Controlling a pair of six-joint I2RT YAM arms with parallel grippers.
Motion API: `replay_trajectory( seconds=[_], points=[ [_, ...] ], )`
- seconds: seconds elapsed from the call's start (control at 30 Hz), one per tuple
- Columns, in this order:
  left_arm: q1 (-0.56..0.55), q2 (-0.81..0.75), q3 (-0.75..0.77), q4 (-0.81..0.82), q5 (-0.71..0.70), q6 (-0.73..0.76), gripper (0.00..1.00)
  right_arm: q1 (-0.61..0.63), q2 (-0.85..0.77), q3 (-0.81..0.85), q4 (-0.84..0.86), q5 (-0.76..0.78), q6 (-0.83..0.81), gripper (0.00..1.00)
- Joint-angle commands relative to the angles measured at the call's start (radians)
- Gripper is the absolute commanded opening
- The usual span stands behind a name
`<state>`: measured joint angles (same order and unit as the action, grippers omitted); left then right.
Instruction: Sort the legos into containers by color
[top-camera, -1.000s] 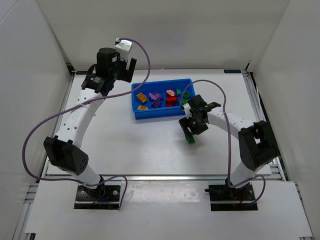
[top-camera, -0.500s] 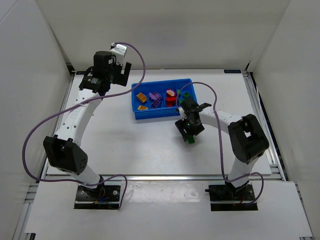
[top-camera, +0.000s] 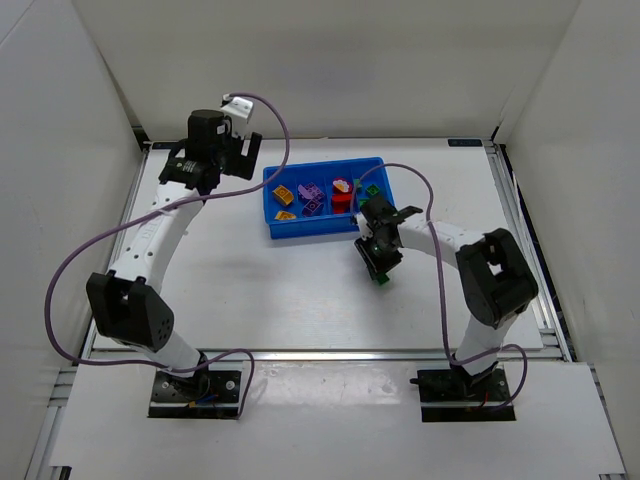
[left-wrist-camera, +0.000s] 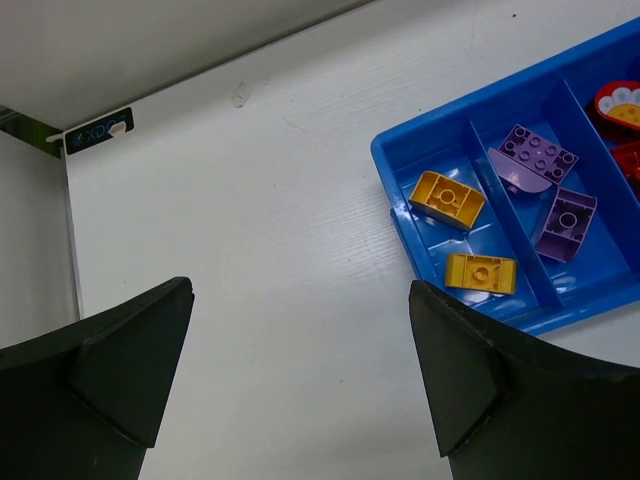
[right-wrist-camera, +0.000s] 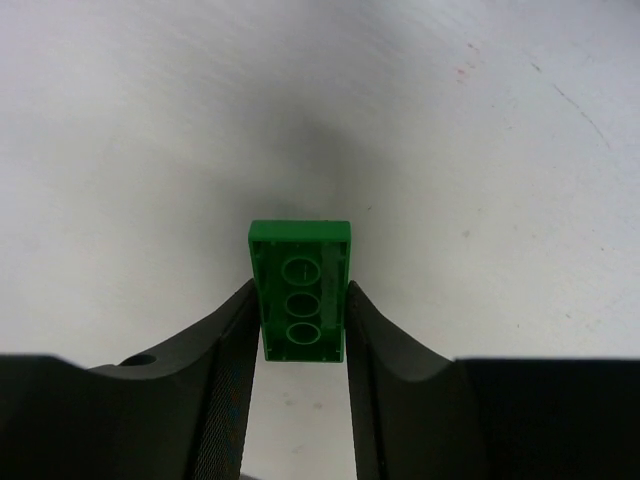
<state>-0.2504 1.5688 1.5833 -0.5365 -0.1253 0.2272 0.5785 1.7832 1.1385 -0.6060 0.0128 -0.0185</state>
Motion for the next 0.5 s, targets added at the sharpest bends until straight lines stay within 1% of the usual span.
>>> replay_trajectory(
  seconds=[0.0,0.07,0.13,0.17,0.3,0.33,0.43,0.47],
  points=[
    [0.007,-0.093,-0.035,0.035,0.033,-0.005,0.99,0.03,-0.137,0.056,-0.01,-0.066,-0.03,0.15],
    [0.007,-0.11,-0.072,0.056,0.049,-0.011,0.99,0.043,-0.156,0.142,-0.064,-0.102,-0.044,0.14],
    [0.005,-0.122,-0.088,0.063,0.084,-0.02,1.0,0.044,-0.159,0.2,-0.075,-0.116,-0.047,0.12],
    [0.0,-0.122,-0.088,0.063,0.09,-0.022,0.99,0.037,-0.148,0.254,-0.069,-0.116,-0.05,0.13],
    [-0.018,-0.108,-0.069,0.059,0.081,-0.023,1.0,0.001,-0.111,0.384,-0.022,-0.123,-0.07,0.14],
    [-0.021,-0.107,-0.066,0.056,0.078,-0.023,1.0,-0.006,-0.091,0.412,-0.015,-0.12,-0.084,0.14],
    [-0.03,-0.095,-0.06,0.055,0.076,-0.026,0.99,-0.078,0.011,0.571,-0.046,-0.123,-0.092,0.14],
    [-0.03,-0.089,-0.057,0.053,0.076,-0.026,0.99,-0.092,0.072,0.616,-0.063,-0.128,-0.089,0.15]
  ],
)
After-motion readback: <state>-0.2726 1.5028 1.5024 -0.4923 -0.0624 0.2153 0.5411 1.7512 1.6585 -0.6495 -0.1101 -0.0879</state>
